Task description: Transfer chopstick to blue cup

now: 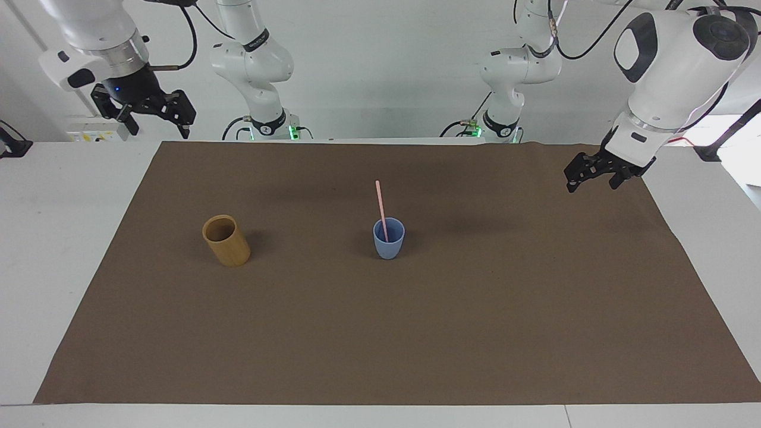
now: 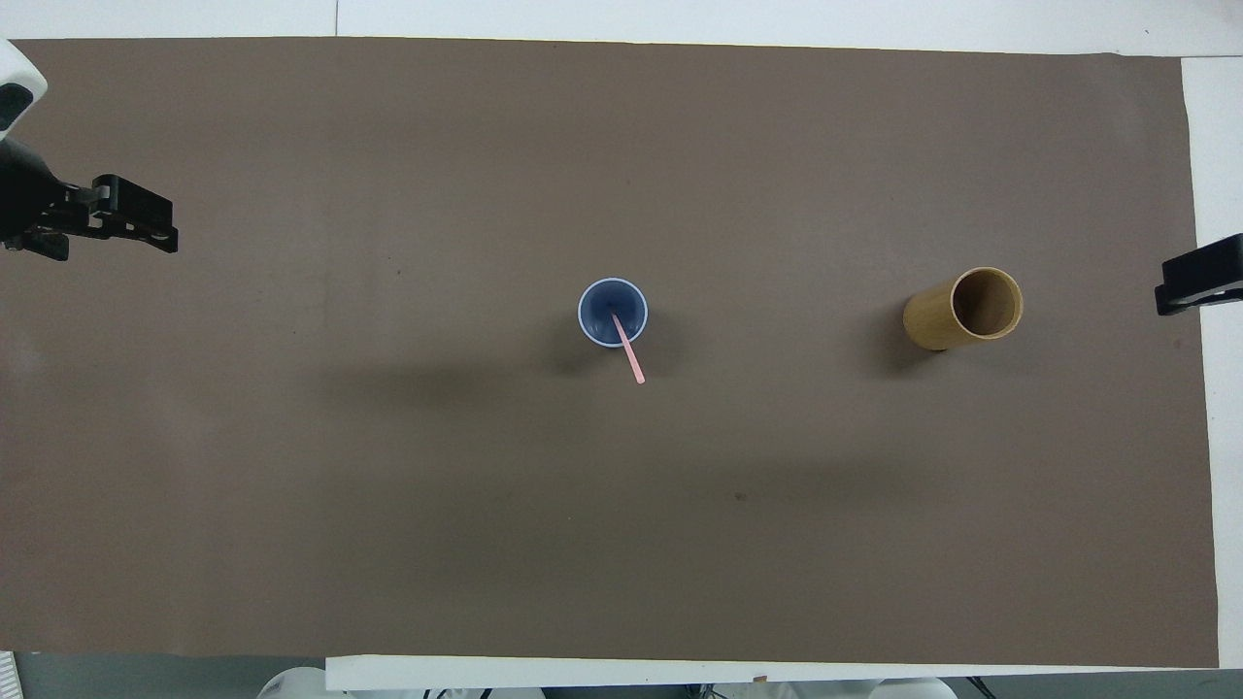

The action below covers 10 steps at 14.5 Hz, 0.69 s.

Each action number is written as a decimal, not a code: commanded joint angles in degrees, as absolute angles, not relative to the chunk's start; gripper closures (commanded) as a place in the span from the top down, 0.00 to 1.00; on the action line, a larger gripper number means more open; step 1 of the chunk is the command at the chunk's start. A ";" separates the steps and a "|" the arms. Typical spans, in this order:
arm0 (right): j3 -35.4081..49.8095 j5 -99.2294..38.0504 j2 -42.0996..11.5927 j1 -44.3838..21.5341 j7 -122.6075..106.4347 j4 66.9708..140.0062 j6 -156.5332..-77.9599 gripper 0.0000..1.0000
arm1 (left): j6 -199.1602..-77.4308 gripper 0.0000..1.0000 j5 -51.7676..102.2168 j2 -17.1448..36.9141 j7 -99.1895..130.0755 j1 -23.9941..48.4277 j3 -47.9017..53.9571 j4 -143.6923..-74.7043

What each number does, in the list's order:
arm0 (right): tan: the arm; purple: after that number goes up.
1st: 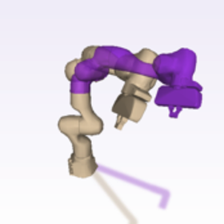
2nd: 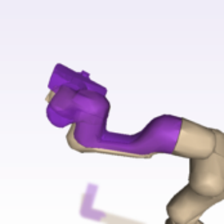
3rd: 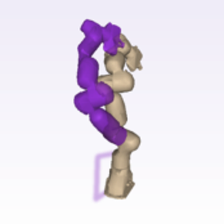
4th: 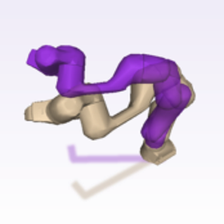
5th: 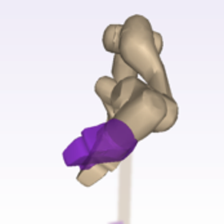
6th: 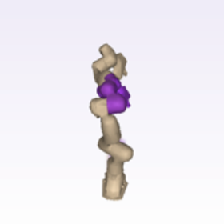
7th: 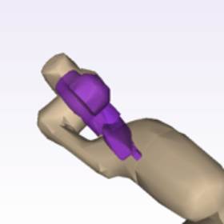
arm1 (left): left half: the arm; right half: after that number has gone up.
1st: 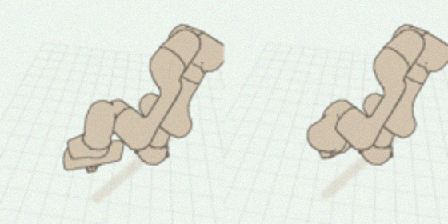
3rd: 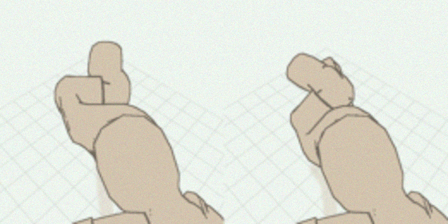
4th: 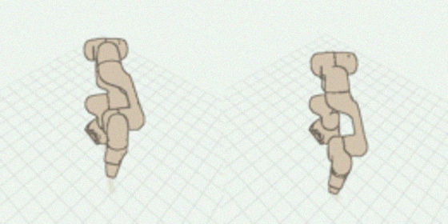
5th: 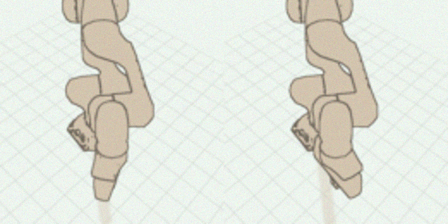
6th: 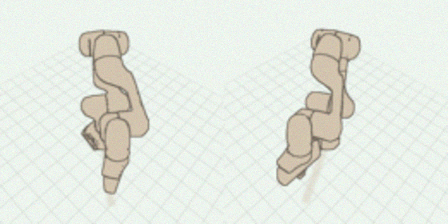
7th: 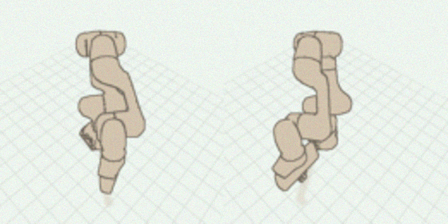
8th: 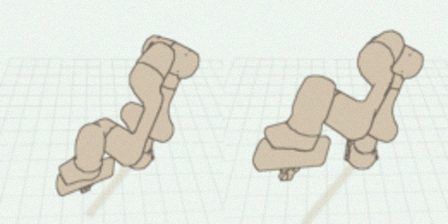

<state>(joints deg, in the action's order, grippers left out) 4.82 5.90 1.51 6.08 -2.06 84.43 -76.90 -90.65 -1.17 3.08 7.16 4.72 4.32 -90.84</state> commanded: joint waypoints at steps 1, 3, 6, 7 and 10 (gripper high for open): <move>2.73 6.85 0.27 2.82 -3.25 83.32 -75.68 1.00 | -89.21 1.00 -2.02 2.99 5.81 6.50 2.11 -90.09; 2.64 6.33 -0.18 3.34 -3.34 83.14 -75.59 1.00 | -89.47 1.00 -1.93 2.99 5.10 6.59 1.85 -90.09; 1.93 6.24 0.18 2.81 -3.25 83.32 -75.50 1.00 | -89.30 1.00 -1.93 2.90 5.19 6.59 1.85 -90.52; 1.93 6.24 0.26 2.90 -3.25 83.58 -75.50 1.00 | -89.30 1.00 -1.85 2.73 5.19 6.59 1.85 -90.88; 2.02 6.07 0.35 2.73 -3.16 84.02 -75.41 1.00 | -89.30 1.00 -1.58 2.37 5.27 6.50 1.67 -91.32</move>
<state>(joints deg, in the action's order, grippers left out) 2.37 5.91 0.50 3.17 -2.09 84.39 -76.33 -90.19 -1.19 3.09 5.97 5.55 2.95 -90.90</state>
